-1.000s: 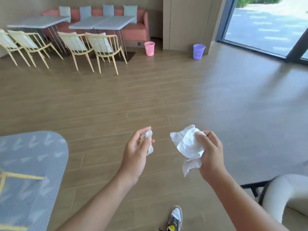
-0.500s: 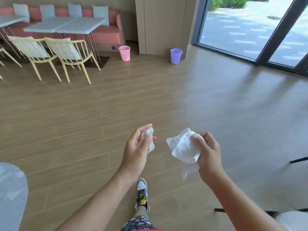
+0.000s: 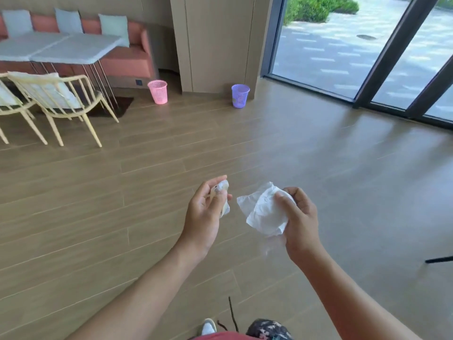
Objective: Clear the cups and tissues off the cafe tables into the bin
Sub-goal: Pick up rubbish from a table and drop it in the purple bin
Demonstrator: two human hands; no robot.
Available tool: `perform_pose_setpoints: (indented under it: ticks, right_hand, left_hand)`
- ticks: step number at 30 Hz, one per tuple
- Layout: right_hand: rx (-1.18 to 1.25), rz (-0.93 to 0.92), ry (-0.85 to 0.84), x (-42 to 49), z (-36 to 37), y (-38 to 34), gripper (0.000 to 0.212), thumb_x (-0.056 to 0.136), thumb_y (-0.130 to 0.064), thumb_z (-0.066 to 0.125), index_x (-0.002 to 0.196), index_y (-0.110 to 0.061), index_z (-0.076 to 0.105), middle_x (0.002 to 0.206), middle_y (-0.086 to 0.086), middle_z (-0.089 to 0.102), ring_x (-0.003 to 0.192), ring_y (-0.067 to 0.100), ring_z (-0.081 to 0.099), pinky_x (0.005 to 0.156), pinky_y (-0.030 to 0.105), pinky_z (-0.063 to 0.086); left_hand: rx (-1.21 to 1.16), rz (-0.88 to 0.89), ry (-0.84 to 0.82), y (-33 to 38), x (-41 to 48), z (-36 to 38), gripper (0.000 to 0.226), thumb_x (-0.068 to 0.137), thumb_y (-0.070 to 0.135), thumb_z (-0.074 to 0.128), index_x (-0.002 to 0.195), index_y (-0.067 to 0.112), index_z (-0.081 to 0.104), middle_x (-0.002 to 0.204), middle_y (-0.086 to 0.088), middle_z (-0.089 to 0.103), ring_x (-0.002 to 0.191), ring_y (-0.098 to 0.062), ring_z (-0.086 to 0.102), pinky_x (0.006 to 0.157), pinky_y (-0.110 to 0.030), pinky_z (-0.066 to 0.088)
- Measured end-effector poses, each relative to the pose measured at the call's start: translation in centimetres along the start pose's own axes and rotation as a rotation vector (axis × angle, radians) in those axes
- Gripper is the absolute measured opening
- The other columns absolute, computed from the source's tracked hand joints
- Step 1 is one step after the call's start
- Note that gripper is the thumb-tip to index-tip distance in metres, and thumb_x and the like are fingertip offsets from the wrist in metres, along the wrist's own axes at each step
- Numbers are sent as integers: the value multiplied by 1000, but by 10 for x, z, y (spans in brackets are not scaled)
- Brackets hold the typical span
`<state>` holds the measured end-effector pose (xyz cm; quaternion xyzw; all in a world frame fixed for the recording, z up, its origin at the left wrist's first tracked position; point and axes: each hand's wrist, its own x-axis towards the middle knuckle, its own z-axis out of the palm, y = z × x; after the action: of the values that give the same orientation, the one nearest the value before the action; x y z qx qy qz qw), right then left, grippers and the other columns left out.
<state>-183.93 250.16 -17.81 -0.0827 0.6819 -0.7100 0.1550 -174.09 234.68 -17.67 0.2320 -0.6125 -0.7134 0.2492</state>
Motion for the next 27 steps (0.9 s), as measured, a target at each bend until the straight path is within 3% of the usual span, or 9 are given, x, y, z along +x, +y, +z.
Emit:
perform_pose_setpoints:
  ticks: [2,10,17,21,27]
  right_hand:
    - [17,21,5,25,9,6,36,80,-35,67,90,-1,57,78,3,57,73,23,55,67,42,46]
    - [103,72,59,164,19,23,42,82,-34,68,92,4,54,80,9,53,75,25,52,69,46,44]
    - [136,88,64,337,8,22,39,82,-34,66,93,3,56,79,7,55,75,24,54,70,44,45]
    - [145,82,13,441,0,-7,41,80,-34,66,92,3,55,79,7,53,75,24,52,70,44,43]
    - [140,81,-8,554,-9,-32,39,85,-32,65,95,4,55,79,2,54,74,22,54,69,42,45]
  left_hand:
    - [3,-10,-15,-1,30,0,18,103,27,61,119,31,68,86,7,61,107,-22,70,58,-12,43]
    - [68,-51,-42,-24,171,28,18,103,28,60,119,30,68,73,18,61,105,-19,70,59,-13,44]
    - [111,-59,-44,-36,324,98,18,104,26,60,120,27,67,71,18,59,102,-15,70,58,-11,44]
    - [108,-50,-50,-24,411,148,19,103,30,60,121,32,67,70,18,59,107,-18,70,69,-15,48]
    - [95,-62,-37,-24,512,202,20,103,30,60,121,32,67,70,21,61,107,-18,70,62,-14,45]
